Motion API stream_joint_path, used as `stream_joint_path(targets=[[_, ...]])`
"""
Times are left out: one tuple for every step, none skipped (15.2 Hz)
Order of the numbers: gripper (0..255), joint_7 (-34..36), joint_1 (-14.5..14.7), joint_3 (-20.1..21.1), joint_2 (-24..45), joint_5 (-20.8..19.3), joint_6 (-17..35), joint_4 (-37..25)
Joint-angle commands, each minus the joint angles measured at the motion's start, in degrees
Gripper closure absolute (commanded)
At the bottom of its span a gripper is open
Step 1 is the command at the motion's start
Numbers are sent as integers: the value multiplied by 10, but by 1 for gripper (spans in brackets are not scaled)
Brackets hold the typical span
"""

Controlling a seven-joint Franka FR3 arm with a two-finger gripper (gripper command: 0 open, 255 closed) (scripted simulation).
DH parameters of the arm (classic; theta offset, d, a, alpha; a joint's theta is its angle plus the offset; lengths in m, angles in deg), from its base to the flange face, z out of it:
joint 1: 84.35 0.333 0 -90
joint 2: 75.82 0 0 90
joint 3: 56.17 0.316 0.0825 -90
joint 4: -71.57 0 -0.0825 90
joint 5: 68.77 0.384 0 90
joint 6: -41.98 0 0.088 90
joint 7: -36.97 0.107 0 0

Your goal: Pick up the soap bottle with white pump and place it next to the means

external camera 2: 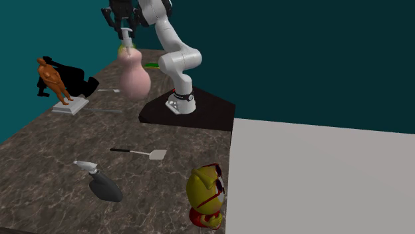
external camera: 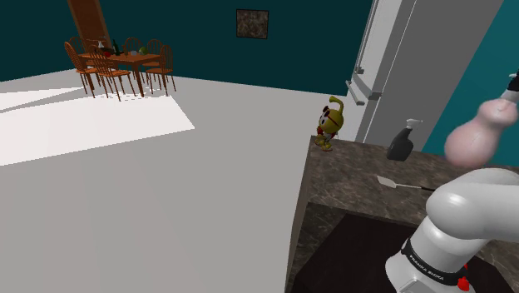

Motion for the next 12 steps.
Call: stream_joint_path(targets=[[255,-21,-11,-9,-28,-18,-11,9],[255,-32,-17,-15,-42,-27,-16,15],[255,-43,-22,-20,-55,-37,-21,19],[255,-54,-28,-26,-68,-47,-26,23],[255,-65,-33,-32,-80,-57,-31,27],[255,-77,-38,-38,-93,-67,-36,30],[255,-89,-43,-44,-104,-78,-41,32],[255,-101,-48,-51,-116,-89,-46,33],[255,-114,-53,-57,-127,-100,-50,34],[255,-127,-58,-64,-137,-111,-55,35],[255,-140,-63,-71,-147,-123,-60,35],[255,-153,-67,-78,-157,-134,-64,34]])
